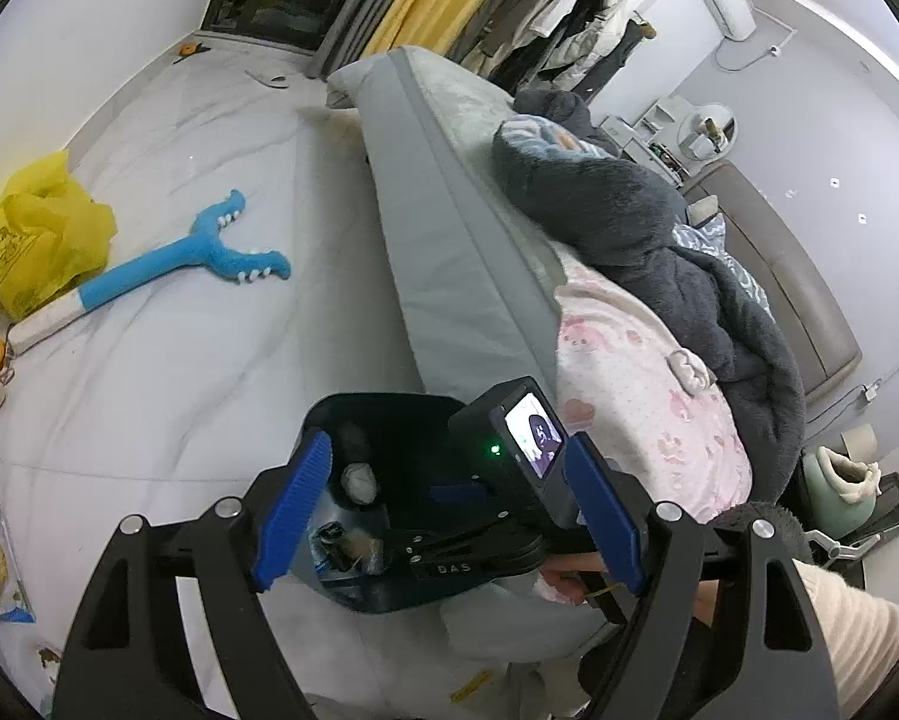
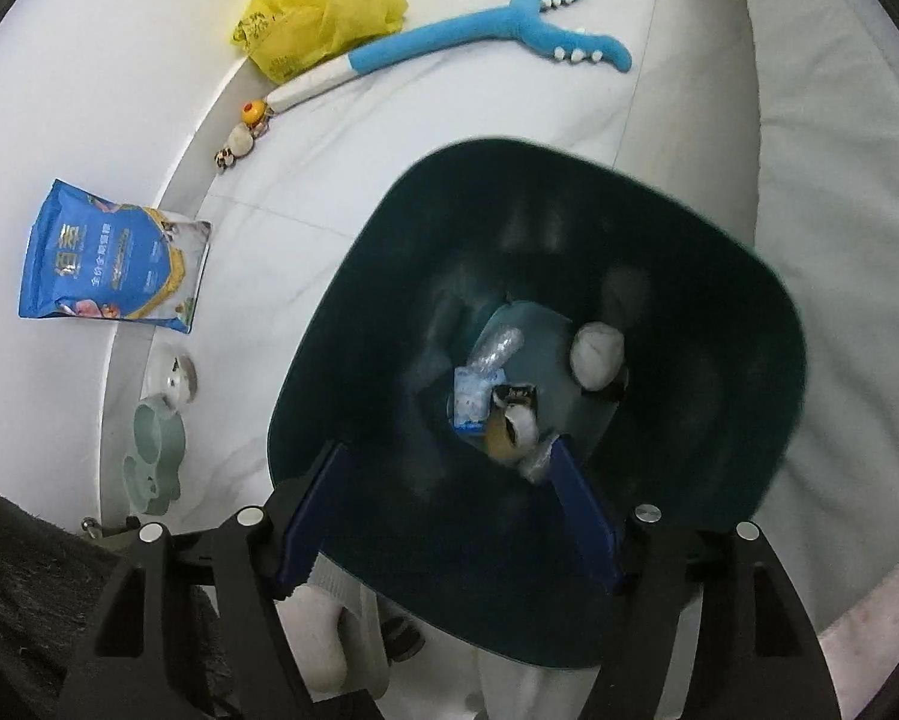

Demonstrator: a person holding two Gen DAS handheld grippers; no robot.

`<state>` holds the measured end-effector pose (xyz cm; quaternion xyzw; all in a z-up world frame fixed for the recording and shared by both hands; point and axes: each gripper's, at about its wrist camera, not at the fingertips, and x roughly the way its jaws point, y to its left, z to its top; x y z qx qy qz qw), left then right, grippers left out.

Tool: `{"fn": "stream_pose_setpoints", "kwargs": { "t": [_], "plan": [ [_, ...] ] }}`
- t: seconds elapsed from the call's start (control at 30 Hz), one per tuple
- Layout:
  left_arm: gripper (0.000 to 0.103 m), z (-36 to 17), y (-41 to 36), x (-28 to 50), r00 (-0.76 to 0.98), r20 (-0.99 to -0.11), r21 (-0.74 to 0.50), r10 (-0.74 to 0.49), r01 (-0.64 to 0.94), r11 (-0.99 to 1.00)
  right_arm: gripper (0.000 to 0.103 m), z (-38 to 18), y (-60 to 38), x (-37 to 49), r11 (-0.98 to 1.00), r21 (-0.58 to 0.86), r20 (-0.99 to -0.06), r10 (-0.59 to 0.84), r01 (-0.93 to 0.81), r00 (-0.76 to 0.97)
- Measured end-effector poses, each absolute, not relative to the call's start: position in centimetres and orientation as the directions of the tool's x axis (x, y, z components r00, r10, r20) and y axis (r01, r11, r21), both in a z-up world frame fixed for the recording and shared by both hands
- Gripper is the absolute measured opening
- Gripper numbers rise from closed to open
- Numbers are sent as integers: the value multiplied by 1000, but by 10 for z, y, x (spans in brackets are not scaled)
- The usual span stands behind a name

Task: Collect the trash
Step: 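Lower the brown tape roll into the green bin and open the right gripper, then move both grippers back over the bed toward the white sock and tape core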

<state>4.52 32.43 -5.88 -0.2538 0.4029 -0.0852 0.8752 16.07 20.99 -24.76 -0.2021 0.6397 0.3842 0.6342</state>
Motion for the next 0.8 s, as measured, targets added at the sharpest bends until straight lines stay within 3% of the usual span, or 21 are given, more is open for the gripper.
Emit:
{"fn": "stream_pose_setpoints", "kwargs": {
  "t": [0.4,0.43,0.53,0.57,0.8],
  "plan": [
    [81,-35,298,66,690,-652,-459,-313,-31,888,71,-198,179,172,620,241,-946,321,-747,-39],
    [79,-32,295,68,695,-649,-455,-308,-31,890,71,-191,176,174,622,245,-941,336,-744,-29],
    [60,-20,283,74,711,-651,-405,-265,-30,914,71,-169,161,181,624,246,-921,389,-742,22],
    [58,-15,278,76,716,-653,-382,-246,-31,924,71,-162,156,183,625,244,-914,404,-742,40],
    [63,-3,246,95,720,-675,-261,-161,-29,965,75,-117,114,199,655,207,-858,478,-727,188]
  ]
}}
